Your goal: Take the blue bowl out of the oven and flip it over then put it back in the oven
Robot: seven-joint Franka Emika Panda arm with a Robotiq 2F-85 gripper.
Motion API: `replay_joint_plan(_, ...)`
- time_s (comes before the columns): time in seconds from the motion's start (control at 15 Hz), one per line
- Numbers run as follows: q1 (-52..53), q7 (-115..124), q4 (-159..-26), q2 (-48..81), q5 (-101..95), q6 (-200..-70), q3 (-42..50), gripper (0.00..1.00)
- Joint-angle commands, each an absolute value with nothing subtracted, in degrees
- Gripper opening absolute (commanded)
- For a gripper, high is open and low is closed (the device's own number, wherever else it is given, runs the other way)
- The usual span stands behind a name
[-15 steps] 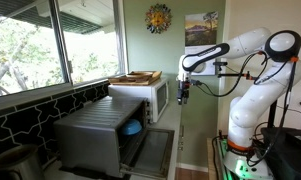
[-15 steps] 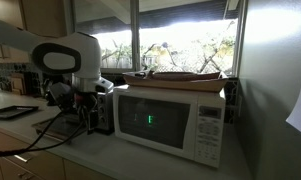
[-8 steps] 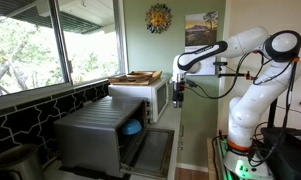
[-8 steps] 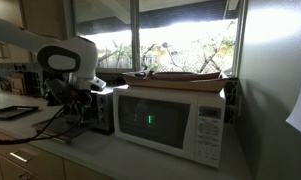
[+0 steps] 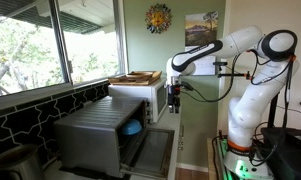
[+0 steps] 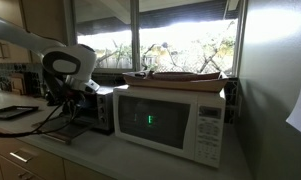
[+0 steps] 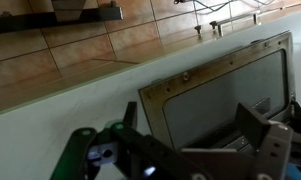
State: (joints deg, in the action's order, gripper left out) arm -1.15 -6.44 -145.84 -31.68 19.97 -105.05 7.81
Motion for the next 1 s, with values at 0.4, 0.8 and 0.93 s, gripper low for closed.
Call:
replay_joint_plan(0.4,-0.1,-4.4,-148.6,-29.7,32.3,-110.1,7.4,1.0)
replay_joint_plan(0.8,3.3,-8.4,-152.4,-27.8,57.1,-126.1,4.4,1.0)
replay_joint_plan(0.93,4.4,-11.3,-152.8,-26.8,65.8,-129.3,3.3,1.0)
